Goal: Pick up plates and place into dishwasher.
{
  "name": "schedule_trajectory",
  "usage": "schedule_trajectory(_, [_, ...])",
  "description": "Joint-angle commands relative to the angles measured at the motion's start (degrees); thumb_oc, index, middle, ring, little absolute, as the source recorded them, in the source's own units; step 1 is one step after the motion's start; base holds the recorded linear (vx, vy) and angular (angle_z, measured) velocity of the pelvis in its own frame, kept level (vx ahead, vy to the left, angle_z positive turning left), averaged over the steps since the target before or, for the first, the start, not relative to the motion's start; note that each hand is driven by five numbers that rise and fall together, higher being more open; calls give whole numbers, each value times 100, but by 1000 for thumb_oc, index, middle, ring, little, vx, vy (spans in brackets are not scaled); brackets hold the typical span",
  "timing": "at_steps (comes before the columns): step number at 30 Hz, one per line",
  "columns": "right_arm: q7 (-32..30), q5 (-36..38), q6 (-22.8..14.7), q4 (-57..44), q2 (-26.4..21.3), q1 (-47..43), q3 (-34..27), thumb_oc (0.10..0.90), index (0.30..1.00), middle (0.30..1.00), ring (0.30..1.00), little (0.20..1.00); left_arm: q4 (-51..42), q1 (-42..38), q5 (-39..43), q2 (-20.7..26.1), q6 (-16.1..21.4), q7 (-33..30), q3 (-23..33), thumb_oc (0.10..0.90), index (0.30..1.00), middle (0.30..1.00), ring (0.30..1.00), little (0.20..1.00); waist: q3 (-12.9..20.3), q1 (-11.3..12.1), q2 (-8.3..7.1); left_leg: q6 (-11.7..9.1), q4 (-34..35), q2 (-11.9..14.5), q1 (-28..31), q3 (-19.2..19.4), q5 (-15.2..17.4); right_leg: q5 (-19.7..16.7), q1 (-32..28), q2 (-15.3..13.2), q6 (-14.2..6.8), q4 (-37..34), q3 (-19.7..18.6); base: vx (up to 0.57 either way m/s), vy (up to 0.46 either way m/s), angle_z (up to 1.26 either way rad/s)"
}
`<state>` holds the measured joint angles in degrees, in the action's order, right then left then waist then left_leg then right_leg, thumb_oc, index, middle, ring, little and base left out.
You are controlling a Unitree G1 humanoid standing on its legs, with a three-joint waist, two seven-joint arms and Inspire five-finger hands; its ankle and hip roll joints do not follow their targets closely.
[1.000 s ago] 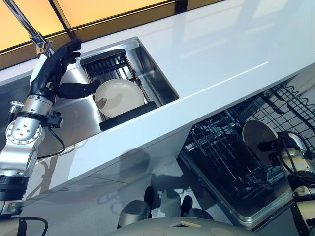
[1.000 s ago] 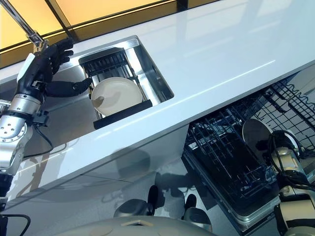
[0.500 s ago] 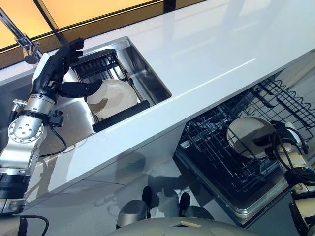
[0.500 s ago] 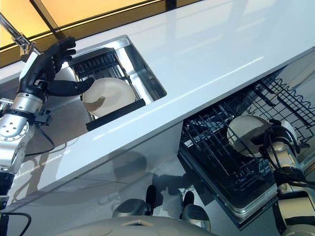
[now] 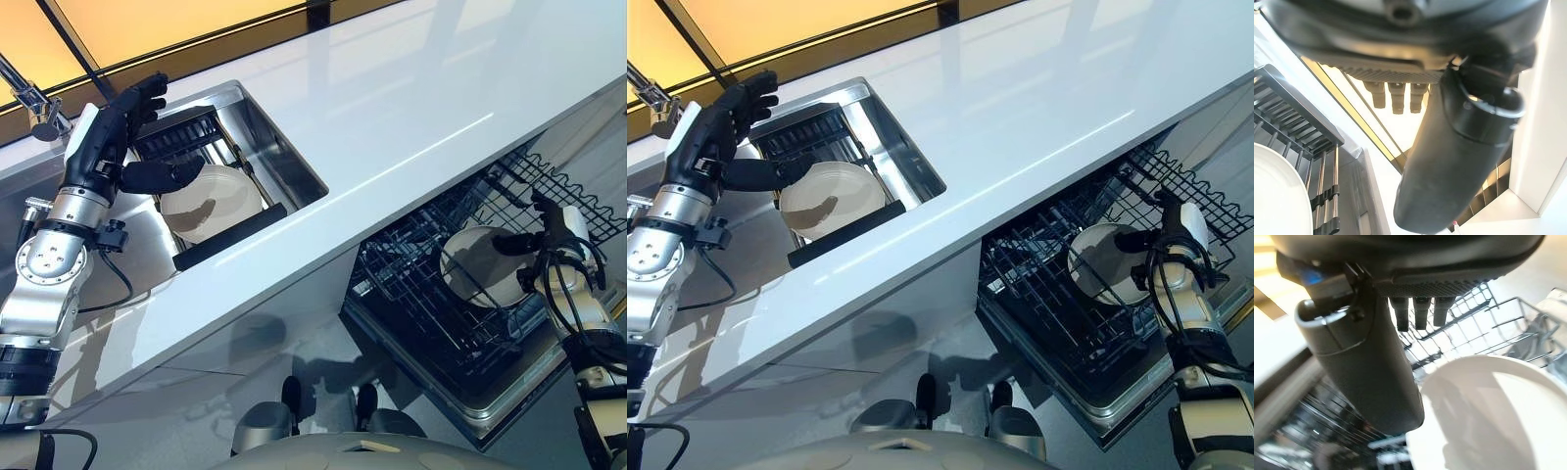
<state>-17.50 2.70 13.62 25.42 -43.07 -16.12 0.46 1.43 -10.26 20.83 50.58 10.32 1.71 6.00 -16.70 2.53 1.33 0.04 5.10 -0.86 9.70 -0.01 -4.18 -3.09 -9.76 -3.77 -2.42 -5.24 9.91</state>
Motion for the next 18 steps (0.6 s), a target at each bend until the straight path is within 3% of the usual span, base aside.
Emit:
schedule_trajectory(1, [-1010,-193,-1014,-1285,-467,-124,-705,800,900,900,900,900,-110,-322,-298,324,610,-60,422,800,900,900,900,900,606,-165,27,42,-10,-192,36,86,494,627,-74,465,58,426,66,-53,67,-2])
schedule_trajectory(6, [-1221,-14,-1895,-2304,-313,549,-1492,800,900,900,900,900,-63,92,-801,578,392,116,912,800,900,900,900,900,730,-295,66,85,-10,-225,79,158,569,613,-41,463,-1,411,-35,-71,98,-10])
schedule_trajectory(10, [-547,1029,-2649,-2937,82,889,-1730,800,900,900,900,900,46,413,-1293,768,139,189,1296,800,900,900,900,900,801,-405,93,111,-10,-254,110,261,590,541,-21,469,-33,337,-136,-74,97,-11])
schedule_trajectory(13, [-28,1615,-2858,-3209,328,985,-1729,800,900,900,900,900,289,549,-1696,913,-28,215,1375,800,900,900,900,900,859,-486,124,117,-10,-281,112,354,592,457,-8,473,-63,242,-194,-71,106,-18])
schedule_trajectory(18, [368,1740,-2852,-3460,473,952,-1541,800,900,900,900,900,634,390,-2350,1088,-595,628,1165,800,900,900,900,900,934,-562,177,160,-10,-316,104,453,610,428,43,454,-99,251,-289,-48,97,-19])
